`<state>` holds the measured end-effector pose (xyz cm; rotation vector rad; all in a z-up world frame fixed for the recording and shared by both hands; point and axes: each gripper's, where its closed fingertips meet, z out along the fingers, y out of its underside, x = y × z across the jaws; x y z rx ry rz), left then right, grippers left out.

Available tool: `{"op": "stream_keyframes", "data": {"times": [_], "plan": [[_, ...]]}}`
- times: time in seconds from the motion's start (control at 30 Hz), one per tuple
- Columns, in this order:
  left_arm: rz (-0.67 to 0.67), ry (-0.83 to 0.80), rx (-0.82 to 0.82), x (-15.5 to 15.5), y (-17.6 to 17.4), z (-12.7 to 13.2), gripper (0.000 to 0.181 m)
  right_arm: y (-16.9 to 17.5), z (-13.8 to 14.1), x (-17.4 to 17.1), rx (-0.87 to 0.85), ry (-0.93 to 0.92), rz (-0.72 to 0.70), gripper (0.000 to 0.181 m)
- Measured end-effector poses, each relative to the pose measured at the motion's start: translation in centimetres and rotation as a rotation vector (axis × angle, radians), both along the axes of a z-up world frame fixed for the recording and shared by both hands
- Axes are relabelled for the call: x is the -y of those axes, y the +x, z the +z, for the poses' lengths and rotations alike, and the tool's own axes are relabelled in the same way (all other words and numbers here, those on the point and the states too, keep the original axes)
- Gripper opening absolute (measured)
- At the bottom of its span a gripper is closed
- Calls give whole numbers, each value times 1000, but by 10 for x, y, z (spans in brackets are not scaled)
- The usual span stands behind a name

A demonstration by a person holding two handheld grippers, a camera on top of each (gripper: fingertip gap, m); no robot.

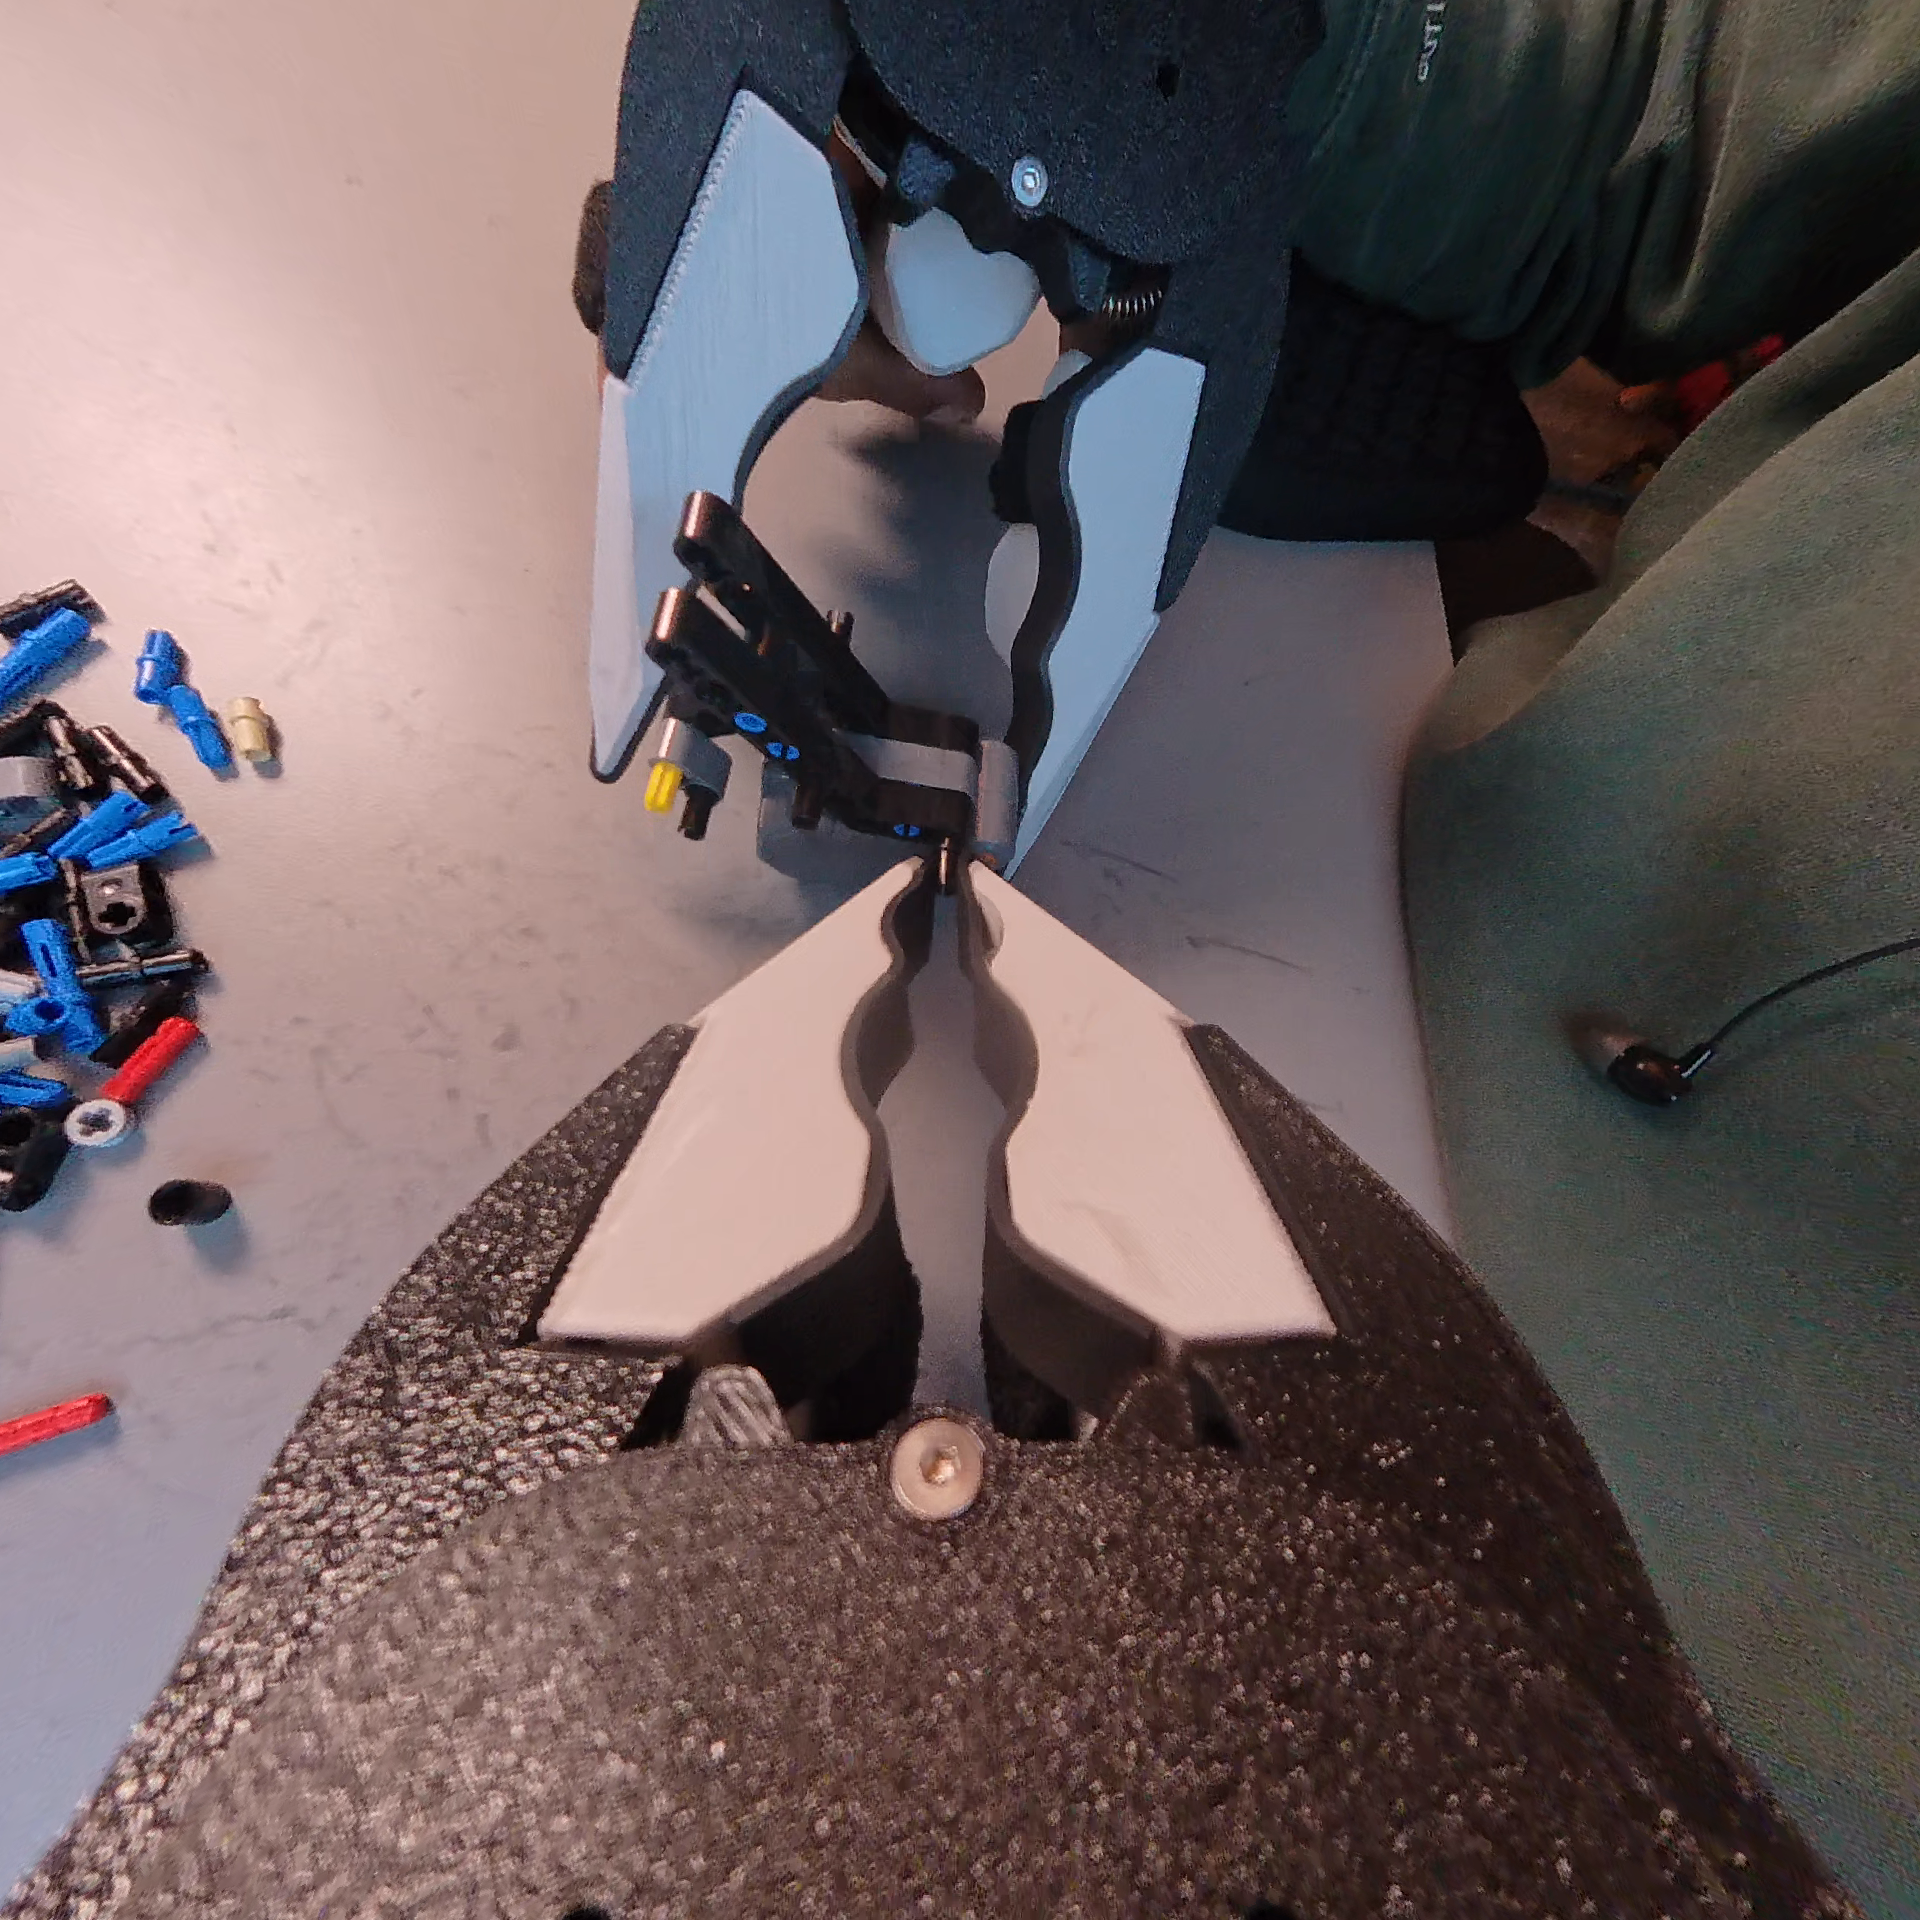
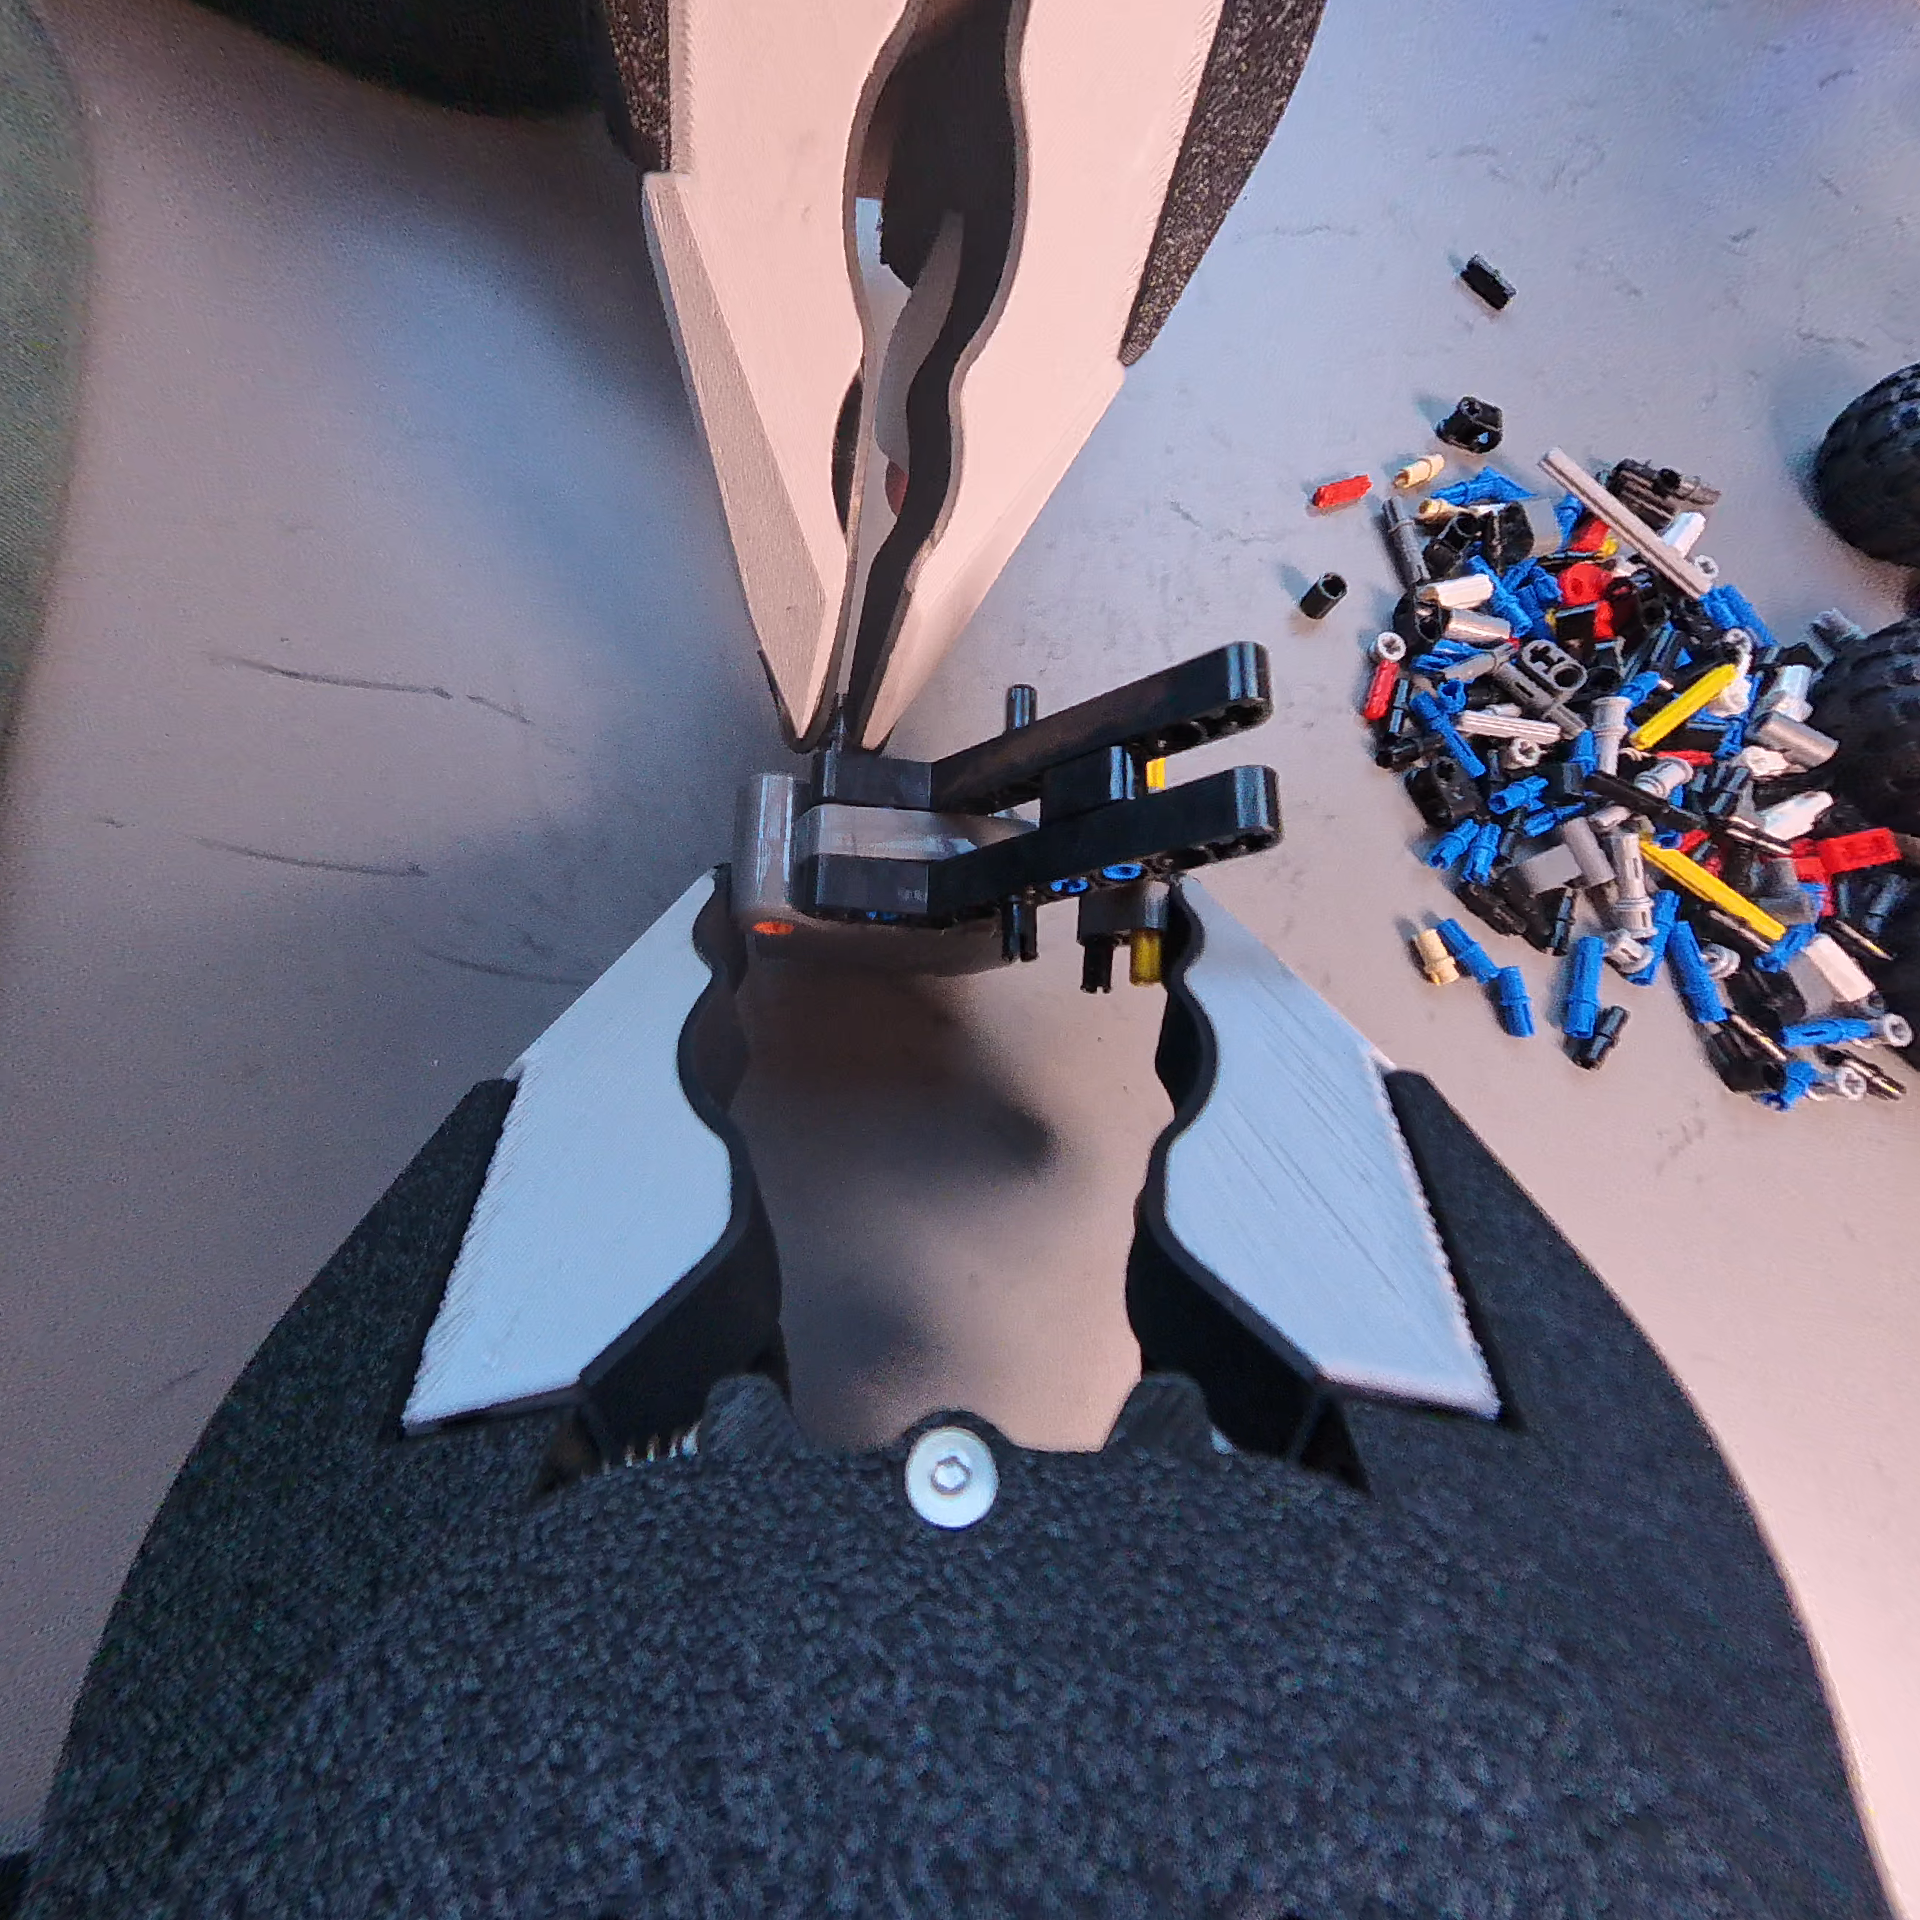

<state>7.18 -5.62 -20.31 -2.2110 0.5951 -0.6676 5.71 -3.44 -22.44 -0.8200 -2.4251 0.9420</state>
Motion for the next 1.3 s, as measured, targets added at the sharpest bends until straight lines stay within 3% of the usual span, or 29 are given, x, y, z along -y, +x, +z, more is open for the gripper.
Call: {"op": "stream_keyframes", "data": {"times": [0.17, 0.2, 0.23, 0.3, 0.33, 0.37, 0.4, 0.5, 0.67, 0.8, 1.17, 1.3], "plan": [[18, -19, -16, -1, 0, -6, 3, 6, -6, -3, 22, -7, -10, 77], [35, -26, -44, -1, -6, -9, 2, 8, -5, -8, 15, 6, -22, 68], [74, -27, -106, -1, -19, -14, 2, 1, -3, -29, -31, 41, -112, 0], [96, -38, -48, 8, -31, -12, 2, 10, -8, -55, 0, 16, -161, 0], [111, -34, -49, 8, -36, -13, 3, 14, -7, -56, 1, 28, -157, 2], [118, -27, -64, 7, -38, -13, 3, 16, -5, -51, -12, 50, -128, 32], [111, -20, -68, 5, -36, -11, 3, 13, 0, -41, -30, 28, -106, 47], [66, -5, -89, 1, -26, -11, 3, 3, 10, -28, -66, -6, -79, 70], [-1, 19, -102, -2, -6, -10, 3, -11, 8, -9, -90, 9, -16, 92], [-51, 18, -115, -2, 10, -10, 3, -9, -6, 10, -53, 58, 69, 84], [4, -7, -20, -2, 12, -6, 2, 1, -12, 6, 26, -41, 52, 79], [68, -37, -25, 9, -15, -12, 2, 9, -13, -31, 46, -37, -39, 79]]}}
